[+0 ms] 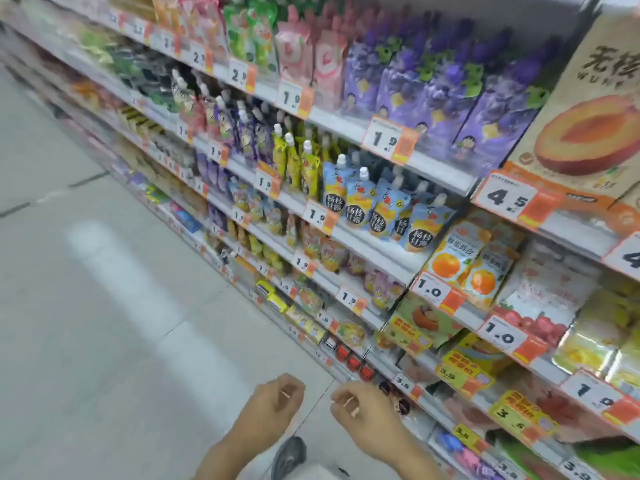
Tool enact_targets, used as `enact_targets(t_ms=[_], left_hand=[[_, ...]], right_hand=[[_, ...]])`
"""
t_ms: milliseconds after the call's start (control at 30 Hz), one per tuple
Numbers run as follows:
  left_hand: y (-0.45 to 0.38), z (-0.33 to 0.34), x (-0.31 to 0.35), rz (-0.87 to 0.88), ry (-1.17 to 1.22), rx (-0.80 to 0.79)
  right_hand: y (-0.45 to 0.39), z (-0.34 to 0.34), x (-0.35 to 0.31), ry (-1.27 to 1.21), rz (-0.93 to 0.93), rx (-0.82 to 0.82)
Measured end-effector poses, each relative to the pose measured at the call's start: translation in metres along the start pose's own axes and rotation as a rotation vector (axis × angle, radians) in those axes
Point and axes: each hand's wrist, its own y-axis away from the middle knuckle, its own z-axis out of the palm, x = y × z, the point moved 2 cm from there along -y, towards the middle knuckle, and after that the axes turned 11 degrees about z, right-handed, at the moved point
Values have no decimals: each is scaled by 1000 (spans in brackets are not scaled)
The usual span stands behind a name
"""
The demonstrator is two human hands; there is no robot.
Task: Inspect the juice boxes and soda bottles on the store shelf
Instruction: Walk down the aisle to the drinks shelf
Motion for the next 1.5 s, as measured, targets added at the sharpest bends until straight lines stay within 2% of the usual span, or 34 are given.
enact_targets(t_ms=[400, 700, 833, 1033, 1300, 1500], left_hand=[[89, -49, -78, -329, 15, 341], [93, -126, -146, -456, 121, 493], [80, -193, -186, -493, 197, 545], [60, -331, -223, -472, 243, 649], [-3, -501, -281, -441, 242, 696], [-68, -624, -343, -471, 241, 688]], right_hand=[[-72, 85, -73, 185, -187, -315], [-155, 151, -199, 293, -316, -418], [-208, 191, -277, 322, -352, -420], [-266, 234, -391, 385, -347, -429], [-345, 256, -478, 362, -238, -384], [-448, 300, -571, 367, -212, -424]])
